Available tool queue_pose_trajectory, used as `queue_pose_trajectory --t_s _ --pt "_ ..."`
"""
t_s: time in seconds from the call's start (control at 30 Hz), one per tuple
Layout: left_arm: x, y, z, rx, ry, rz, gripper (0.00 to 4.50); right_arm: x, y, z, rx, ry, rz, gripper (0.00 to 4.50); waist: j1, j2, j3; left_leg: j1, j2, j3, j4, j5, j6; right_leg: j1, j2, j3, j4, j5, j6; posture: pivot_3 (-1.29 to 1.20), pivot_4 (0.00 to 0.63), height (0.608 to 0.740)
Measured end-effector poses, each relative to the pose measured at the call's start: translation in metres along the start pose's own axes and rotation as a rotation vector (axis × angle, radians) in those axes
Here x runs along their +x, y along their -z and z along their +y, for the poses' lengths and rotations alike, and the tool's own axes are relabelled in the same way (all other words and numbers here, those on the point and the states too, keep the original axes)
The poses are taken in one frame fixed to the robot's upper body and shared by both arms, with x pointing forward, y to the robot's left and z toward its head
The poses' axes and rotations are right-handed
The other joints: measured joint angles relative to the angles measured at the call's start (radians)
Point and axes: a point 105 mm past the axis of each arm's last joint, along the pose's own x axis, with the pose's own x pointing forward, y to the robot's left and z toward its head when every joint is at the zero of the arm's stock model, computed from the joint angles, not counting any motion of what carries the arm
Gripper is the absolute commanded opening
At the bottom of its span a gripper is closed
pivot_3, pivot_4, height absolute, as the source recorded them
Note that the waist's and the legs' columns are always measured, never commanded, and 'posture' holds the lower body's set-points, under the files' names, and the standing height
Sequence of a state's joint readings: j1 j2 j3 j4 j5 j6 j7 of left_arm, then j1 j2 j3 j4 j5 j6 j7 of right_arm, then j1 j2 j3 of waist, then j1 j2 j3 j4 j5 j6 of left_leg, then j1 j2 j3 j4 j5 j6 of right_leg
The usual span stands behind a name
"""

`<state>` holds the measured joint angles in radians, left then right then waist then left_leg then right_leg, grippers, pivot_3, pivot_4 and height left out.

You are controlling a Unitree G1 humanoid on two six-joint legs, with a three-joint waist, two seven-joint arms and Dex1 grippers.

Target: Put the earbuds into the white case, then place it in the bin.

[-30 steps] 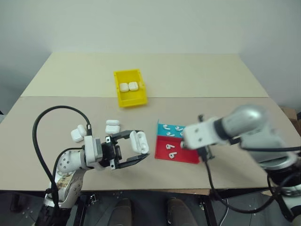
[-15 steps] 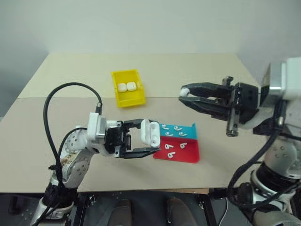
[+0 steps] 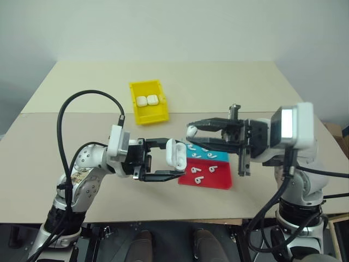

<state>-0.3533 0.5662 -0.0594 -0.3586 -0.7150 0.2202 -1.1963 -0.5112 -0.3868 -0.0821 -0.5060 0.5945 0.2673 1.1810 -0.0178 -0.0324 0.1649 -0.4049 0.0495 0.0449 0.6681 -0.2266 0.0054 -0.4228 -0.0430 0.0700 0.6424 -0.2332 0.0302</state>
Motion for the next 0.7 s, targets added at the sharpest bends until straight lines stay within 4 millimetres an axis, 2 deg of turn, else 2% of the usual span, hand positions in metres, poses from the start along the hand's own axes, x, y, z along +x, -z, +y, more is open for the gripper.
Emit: queue_pose_trajectory --t_s 0.23,0.7 --pt "0.000 0.000 0.001 0.002 -0.007 0.006 2.82 0.006 0.013 0.007 0.021 -0.034 0.003 0.72 0.000 0.000 0.000 0.000 0.000 0.000 0.000 0.000 0.000 0.000 0.000 0.000 0.000 0.000 0.000 0.00 0.150 0.740" --pt "0.000 0.001 0.001 0.014 -0.011 0.009 2.82 0.004 0.036 0.004 0.013 -0.024 0.062 0.72 0.002 0.000 0.000 0.000 0.000 0.000 0.000 0.000 0.000 0.000 0.000 0.000 0.000 0.000 0.000 0.00 0.150 0.740"
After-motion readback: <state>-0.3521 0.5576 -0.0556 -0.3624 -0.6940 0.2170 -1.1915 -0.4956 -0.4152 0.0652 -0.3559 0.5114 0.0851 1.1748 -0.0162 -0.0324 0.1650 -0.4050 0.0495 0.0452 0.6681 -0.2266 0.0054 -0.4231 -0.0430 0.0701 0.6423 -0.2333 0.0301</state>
